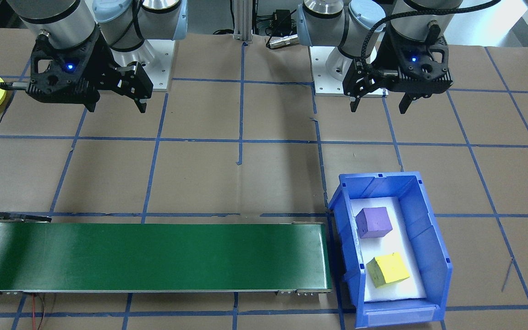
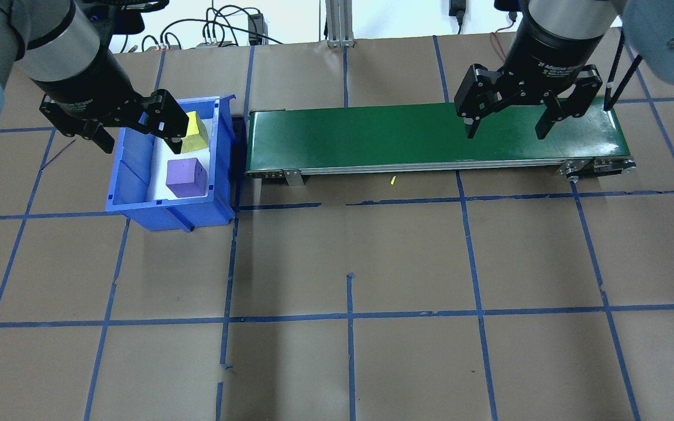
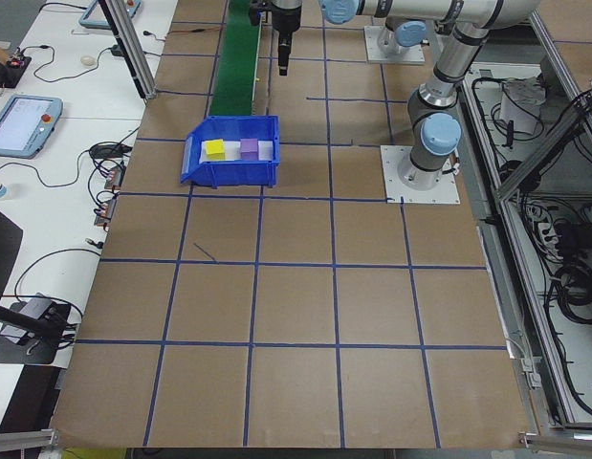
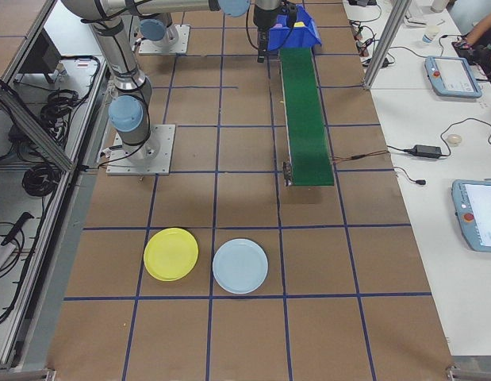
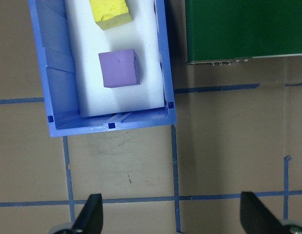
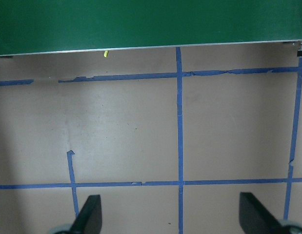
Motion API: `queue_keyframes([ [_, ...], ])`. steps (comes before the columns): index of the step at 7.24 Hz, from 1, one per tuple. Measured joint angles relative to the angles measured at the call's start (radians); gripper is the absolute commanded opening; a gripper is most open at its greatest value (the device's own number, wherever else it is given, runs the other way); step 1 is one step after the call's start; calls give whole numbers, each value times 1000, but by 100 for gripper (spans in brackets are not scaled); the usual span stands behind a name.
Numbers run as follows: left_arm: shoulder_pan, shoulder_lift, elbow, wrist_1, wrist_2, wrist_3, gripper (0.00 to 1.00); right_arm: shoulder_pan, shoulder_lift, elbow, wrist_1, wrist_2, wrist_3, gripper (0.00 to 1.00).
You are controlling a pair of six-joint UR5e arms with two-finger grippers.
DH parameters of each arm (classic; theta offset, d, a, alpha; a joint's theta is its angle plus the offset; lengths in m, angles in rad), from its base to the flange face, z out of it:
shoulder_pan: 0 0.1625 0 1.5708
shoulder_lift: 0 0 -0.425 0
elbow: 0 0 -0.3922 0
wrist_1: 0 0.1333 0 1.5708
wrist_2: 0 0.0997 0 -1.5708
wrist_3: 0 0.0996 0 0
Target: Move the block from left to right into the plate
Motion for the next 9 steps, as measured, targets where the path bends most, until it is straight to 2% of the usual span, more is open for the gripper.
queue_keyframes([
  [3, 5, 5, 1, -32, -6, -58, 100, -6, 1, 3, 2, -6, 2, 100],
  [6, 32, -11, -1, -27, -6, -20, 100, -9, 2, 7, 3, -2, -7, 100],
  [7, 79, -53, -3, 2, -19, 20, 100, -11, 2, 7, 4, -2, -13, 100],
  [9, 151, -203, -6, 148, -51, 94, 100, -16, 3, 2, 5, -8, -34, 100],
])
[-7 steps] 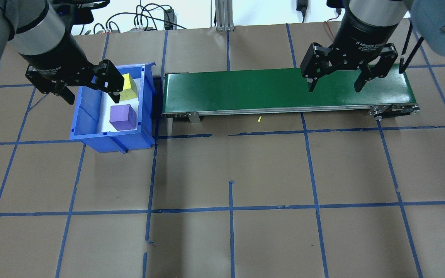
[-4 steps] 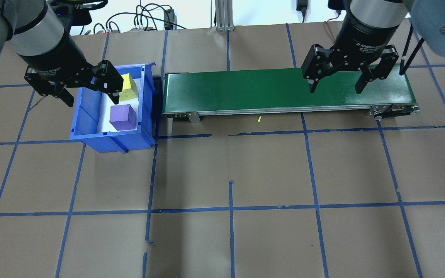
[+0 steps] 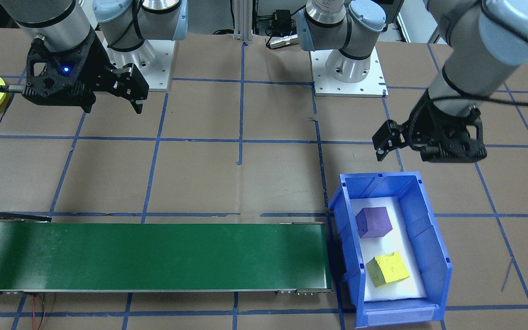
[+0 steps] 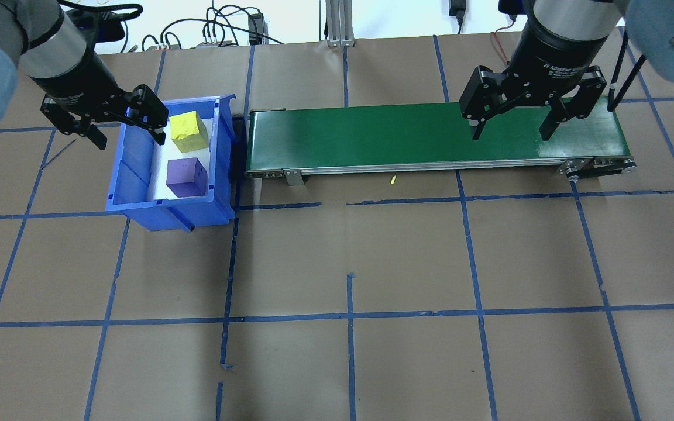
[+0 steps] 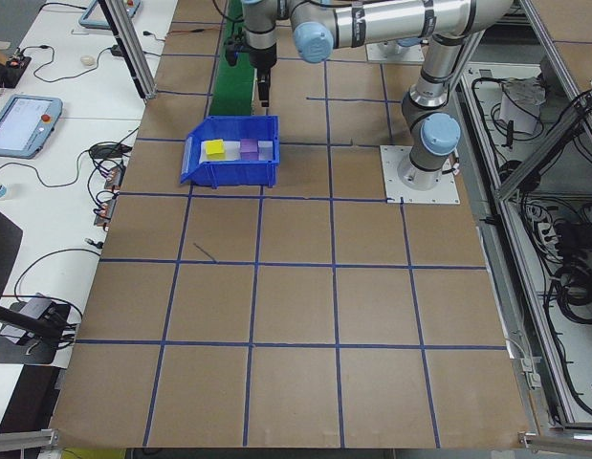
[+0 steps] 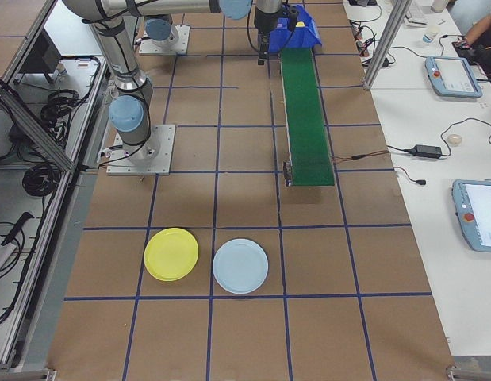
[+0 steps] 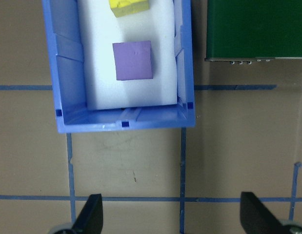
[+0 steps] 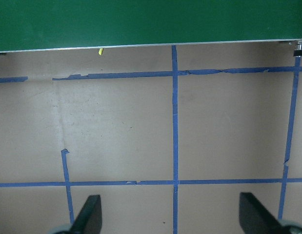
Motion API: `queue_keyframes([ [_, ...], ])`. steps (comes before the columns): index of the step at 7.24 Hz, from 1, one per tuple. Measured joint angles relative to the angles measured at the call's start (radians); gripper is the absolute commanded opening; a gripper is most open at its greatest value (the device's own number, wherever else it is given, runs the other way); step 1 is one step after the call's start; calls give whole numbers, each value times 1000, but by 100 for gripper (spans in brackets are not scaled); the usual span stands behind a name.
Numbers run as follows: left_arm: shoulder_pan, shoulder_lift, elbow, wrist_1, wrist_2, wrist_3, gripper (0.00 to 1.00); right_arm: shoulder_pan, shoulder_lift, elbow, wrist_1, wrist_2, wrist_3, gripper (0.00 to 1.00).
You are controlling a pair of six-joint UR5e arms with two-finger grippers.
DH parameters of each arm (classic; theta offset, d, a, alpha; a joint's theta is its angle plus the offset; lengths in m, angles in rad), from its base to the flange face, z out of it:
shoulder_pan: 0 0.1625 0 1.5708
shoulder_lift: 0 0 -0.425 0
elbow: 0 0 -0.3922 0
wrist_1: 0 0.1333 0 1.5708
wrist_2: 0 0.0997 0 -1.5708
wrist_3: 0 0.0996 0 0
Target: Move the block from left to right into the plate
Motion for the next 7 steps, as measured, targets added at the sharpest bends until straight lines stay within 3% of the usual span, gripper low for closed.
queue_keyframes([
  [2, 12, -115, -21, 102, -10, 22, 100, -6, 0, -3, 0, 2, -21, 100],
  [7, 13, -238, -106, 304, -13, 21, 98, -9, 0, 3, -2, 9, -14, 100],
])
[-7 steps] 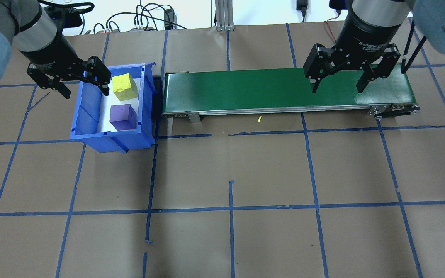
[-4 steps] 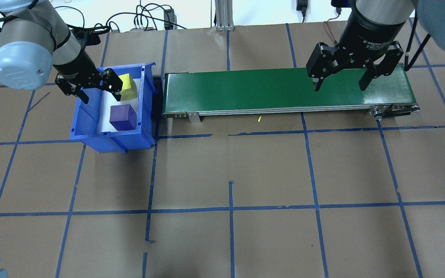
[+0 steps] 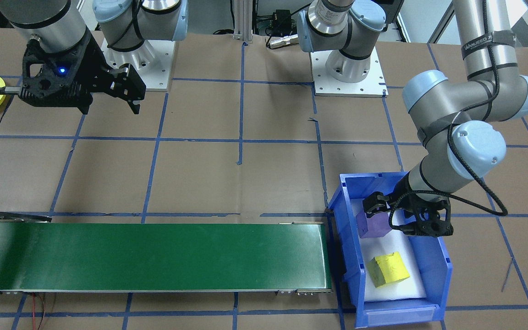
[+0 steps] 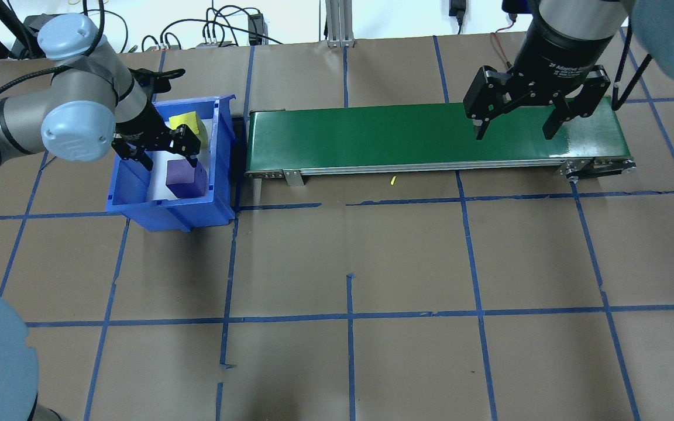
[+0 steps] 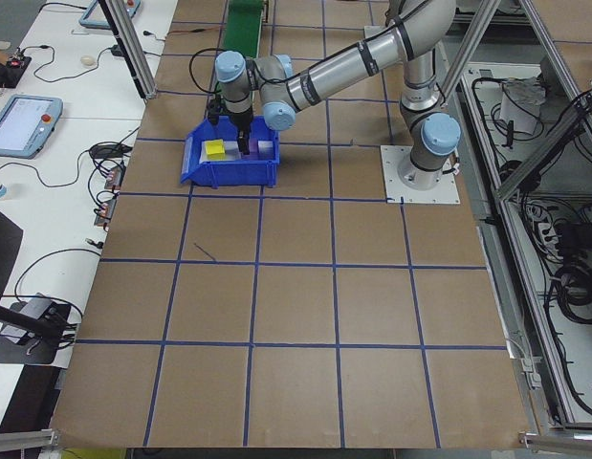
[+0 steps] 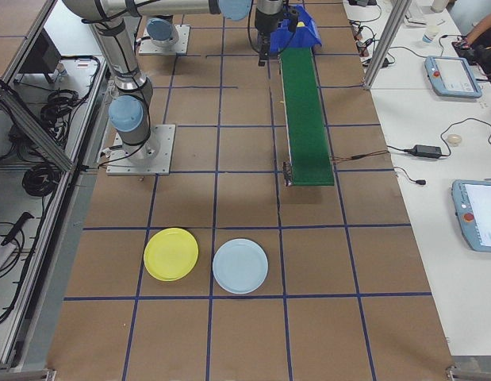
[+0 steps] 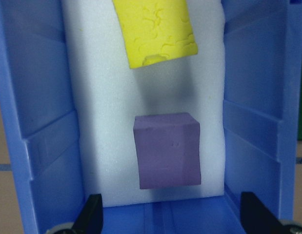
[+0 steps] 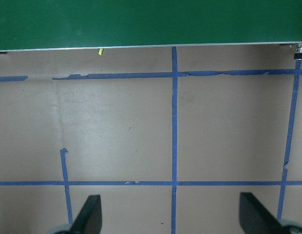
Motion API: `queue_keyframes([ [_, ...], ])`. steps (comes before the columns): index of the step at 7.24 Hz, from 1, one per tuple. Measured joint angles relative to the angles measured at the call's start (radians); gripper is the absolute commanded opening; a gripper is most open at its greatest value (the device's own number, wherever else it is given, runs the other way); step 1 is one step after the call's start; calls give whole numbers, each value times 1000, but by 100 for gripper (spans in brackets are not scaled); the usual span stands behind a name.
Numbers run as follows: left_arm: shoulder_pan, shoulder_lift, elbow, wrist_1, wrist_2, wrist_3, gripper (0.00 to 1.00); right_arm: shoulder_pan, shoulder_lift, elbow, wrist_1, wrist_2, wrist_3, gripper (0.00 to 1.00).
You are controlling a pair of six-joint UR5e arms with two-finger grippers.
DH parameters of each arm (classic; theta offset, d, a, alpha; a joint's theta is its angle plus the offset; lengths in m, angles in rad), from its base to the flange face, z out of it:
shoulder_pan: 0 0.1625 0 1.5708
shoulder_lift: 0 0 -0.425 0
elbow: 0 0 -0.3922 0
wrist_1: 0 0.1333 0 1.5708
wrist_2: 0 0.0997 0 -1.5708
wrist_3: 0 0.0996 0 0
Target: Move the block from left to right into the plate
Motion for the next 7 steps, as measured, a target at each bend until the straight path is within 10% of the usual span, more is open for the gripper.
queue_keyframes([
  [4, 0, -37, -35, 48, -3, 6, 16, 0, 0, 2, -1, 0, 3, 100],
  [7, 0, -16, 18, 23, -6, 3, 16, 0, 0, 3, -1, 0, 3, 100],
])
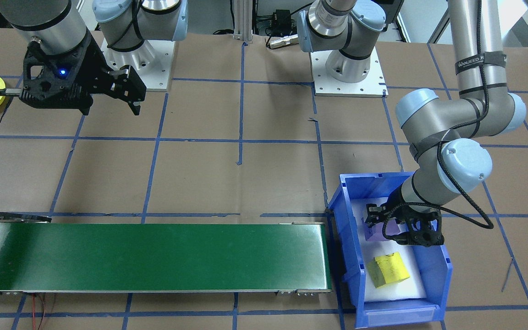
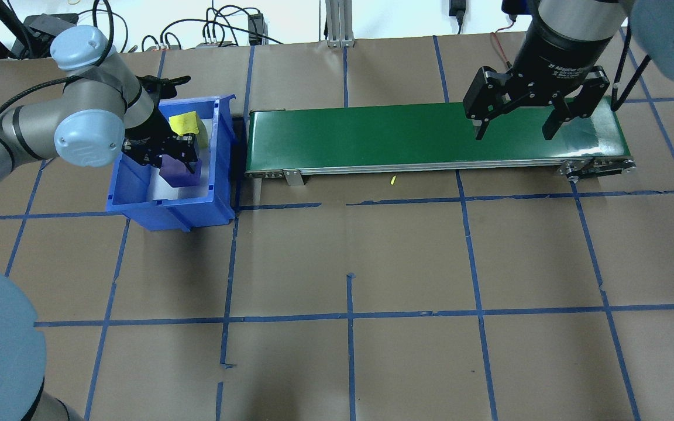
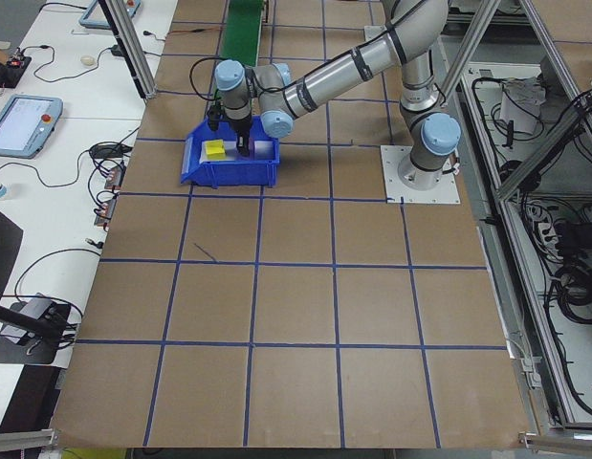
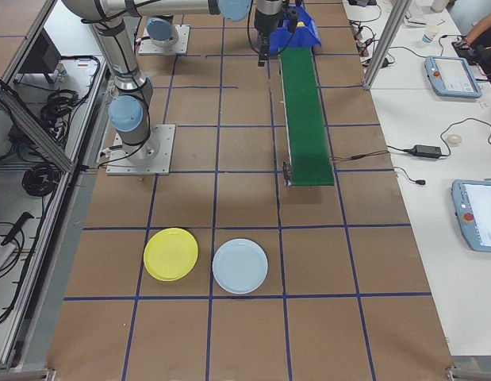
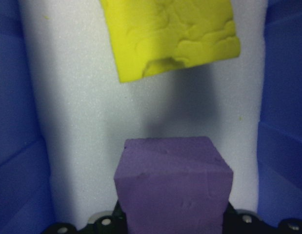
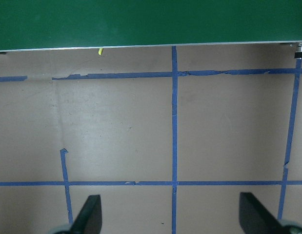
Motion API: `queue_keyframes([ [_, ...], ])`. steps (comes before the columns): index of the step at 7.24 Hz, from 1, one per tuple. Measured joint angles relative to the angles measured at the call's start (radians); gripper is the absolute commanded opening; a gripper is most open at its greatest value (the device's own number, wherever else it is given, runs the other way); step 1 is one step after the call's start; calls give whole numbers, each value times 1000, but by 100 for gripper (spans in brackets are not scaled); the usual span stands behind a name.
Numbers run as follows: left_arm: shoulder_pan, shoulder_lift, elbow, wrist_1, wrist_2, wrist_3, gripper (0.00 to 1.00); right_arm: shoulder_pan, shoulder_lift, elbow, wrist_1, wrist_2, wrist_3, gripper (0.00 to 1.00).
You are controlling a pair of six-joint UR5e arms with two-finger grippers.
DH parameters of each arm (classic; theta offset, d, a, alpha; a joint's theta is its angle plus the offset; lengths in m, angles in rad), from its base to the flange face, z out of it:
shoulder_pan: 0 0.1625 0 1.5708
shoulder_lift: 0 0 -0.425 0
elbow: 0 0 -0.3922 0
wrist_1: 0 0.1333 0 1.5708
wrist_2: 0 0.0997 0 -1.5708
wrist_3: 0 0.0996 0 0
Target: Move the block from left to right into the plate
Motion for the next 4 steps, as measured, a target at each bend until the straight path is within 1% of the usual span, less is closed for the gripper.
queue_keyframes([
  [2, -2, 28, 101, -86, -1, -12, 16, 0, 0, 1, 0, 0, 0, 100],
  [4, -31, 44, 207, -148, -24, -53, 16, 0, 0, 1, 1, 0, 0, 100],
])
